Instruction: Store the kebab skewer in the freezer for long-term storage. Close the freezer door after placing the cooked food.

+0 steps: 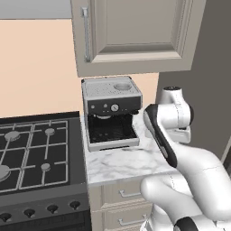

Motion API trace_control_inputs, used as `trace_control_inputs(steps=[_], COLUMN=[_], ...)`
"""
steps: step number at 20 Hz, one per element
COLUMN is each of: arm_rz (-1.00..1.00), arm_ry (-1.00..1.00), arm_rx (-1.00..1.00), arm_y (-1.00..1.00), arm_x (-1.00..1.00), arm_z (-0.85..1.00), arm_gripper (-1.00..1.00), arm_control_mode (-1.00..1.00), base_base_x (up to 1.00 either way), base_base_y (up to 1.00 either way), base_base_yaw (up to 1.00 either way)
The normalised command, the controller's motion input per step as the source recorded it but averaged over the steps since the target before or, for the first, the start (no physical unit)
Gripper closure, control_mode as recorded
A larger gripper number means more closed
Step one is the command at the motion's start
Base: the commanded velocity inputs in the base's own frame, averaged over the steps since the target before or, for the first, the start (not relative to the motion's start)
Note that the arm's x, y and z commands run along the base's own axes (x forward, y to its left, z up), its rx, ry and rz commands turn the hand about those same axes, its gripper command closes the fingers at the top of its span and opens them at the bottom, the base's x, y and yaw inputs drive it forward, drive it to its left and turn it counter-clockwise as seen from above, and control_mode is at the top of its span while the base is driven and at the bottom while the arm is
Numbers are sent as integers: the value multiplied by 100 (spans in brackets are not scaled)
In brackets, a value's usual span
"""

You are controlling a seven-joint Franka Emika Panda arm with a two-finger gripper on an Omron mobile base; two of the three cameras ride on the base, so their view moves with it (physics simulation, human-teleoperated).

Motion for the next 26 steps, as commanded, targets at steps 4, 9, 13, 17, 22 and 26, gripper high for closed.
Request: trace_control_inputs(steps=[4, 9, 13, 17, 22, 26], arm_rz=[0, 0, 0, 1, 0, 0], arm_ry=[6, -1, -8, -11, -8, 0], arm_rx=[0, 0, 0, 0, 0, -2], arm_y=[38, 38, 20, 0, -1, -19], arm_x=[-36, -36, -49, -46, -22, -3], arm_z=[56, 36, 45, 62, 50, 1], arm_gripper=[100, 100, 100, 100, 100, 100], arm_control_mode=[-100, -100, -100, -100, -100, -100], base_base_x=[0, 0, 0, 0, 0, 0], base_base_y=[0, 0, 0, 0, 0, 0], base_base_yaw=[0, 0, 0, 0, 0, 0])
